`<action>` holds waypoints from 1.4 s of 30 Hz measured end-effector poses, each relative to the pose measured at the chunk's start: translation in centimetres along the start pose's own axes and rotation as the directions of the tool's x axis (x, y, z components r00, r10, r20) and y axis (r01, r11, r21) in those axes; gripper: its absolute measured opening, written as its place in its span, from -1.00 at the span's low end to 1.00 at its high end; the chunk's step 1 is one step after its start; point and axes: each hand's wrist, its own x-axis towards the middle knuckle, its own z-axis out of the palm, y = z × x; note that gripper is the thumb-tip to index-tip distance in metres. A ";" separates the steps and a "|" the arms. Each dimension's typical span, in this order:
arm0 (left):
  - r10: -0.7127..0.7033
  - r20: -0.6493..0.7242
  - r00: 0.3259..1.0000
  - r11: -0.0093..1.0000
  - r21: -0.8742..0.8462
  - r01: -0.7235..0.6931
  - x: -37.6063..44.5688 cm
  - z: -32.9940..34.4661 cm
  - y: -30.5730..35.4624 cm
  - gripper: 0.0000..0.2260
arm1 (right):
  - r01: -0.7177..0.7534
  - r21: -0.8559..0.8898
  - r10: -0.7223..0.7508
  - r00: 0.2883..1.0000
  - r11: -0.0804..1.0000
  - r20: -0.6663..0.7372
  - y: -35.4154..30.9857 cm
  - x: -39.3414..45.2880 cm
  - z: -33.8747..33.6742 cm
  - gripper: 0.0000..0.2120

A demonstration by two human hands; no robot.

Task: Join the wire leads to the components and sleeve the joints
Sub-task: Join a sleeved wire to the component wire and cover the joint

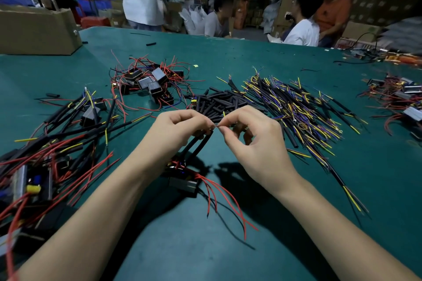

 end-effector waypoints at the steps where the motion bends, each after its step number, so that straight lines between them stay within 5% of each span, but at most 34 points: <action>1: -0.036 0.013 0.999 0.999 0.003 0.036 0.1 0.0 0.0 -0.82 | 0.027 -0.039 -0.027 1.000 0.999 0.008 0.0 0.0 0.0 -0.93; 6: -0.084 0.038 0.996 0.996 -0.009 0.084 0.2 0.0 -0.1 -0.81 | 0.202 -0.384 -0.219 0.976 0.901 -0.001 0.2 -0.3 0.3 -0.96; 11: 0.045 0.011 0.999 0.998 0.051 -0.046 -0.3 0.1 0.4 -0.86 | 0.001 0.013 -0.001 1.000 1.000 -0.014 -0.1 -0.2 0.4 -0.96; 15: 0.075 -0.015 0.997 0.992 0.098 -0.073 -0.4 0.3 0.6 -0.90 | -0.052 0.097 0.056 0.998 0.994 -0.035 -0.1 0.0 0.7 -0.94; 18: 0.031 -0.003 1.000 0.994 0.108 -0.030 -0.3 0.3 0.7 -0.84 | 0.041 0.033 -0.040 0.999 0.999 -0.024 -0.1 -0.1 0.5 -0.93; 22: -0.101 0.043 0.994 0.986 0.138 0.094 0.0 0.0 0.4 -0.83 | 0.278 -0.267 -0.284 0.959 0.923 0.018 -0.1 -0.3 0.5 -0.95; 26: 0.123 0.020 0.992 0.976 0.179 -0.124 0.0 0.2 0.2 -0.92 | 0.182 -0.174 -0.180 0.983 0.968 0.028 -0.1 -0.2 0.0 -0.97; 30: 0.457 0.083 0.886 0.750 0.500 -0.433 -0.5 0.2 0.0 -0.93 | 0.002 -0.064 0.000 1.000 0.998 0.030 0.0 -0.2 0.1 -0.98; 36: 0.516 0.231 0.825 0.462 0.735 -0.495 -0.5 0.0 0.0 -0.88 | -0.060 0.003 0.060 0.998 0.998 0.023 0.1 0.0 0.0 -0.92; 42: 0.445 0.163 0.880 0.675 0.586 -0.450 -0.2 0.3 -0.2 -0.90 | 0.309 -0.356 -0.299 0.950 0.882 0.085 0.4 0.2 -0.7 -0.93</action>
